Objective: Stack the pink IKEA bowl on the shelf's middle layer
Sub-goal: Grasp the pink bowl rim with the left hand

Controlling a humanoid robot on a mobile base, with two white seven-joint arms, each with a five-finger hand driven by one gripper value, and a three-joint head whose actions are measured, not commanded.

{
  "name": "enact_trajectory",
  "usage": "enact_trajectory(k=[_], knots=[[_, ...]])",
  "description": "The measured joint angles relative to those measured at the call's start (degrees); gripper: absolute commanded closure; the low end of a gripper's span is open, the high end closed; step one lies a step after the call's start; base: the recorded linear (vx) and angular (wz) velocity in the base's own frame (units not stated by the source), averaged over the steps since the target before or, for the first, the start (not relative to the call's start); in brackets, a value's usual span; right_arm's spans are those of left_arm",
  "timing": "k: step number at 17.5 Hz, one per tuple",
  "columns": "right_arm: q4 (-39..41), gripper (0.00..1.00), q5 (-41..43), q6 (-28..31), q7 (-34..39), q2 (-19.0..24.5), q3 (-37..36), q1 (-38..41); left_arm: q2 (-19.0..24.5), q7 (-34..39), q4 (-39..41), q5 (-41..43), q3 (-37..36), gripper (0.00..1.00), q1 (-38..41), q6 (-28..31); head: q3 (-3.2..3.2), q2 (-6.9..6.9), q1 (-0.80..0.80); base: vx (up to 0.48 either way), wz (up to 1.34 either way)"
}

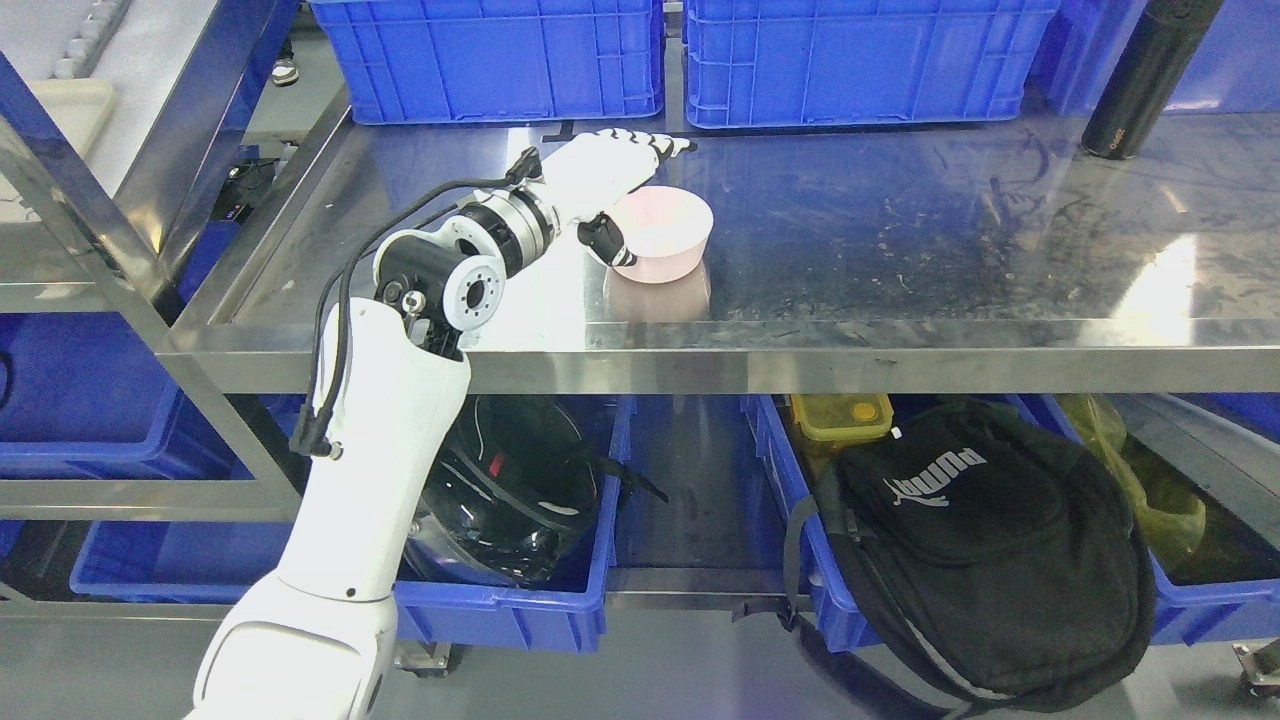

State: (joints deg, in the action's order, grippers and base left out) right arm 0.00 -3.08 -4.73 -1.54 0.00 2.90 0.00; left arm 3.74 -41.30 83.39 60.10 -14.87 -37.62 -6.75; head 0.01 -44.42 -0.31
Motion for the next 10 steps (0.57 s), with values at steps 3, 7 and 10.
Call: enact_trajectory(k=[3, 7, 10], knots=[[0.0, 0.0, 0.0, -0.01, 0.0, 0.0, 0.0, 0.0, -0.94, -0.14, -2.76, 2.39, -0.8, 0.04, -1.33, 0.21, 0.0, 0.0, 0.0, 0.0, 0.0], [0.0, 0.0, 0.0, -0.01, 0.0, 0.0, 0.0, 0.0, -1.86, -0.22, -6.02, 4.22, -1.76, 0.09, -2.31, 2.14, 0.0, 0.0, 0.0, 0.0, 0.0], [0.0, 0.0, 0.0, -0.01, 0.0, 0.0, 0.0, 0.0, -2.41, -0.42, -8.12, 4.62, -2.52, 0.13, -2.7, 2.45, 0.0, 0.0, 0.0, 0.0, 0.0]])
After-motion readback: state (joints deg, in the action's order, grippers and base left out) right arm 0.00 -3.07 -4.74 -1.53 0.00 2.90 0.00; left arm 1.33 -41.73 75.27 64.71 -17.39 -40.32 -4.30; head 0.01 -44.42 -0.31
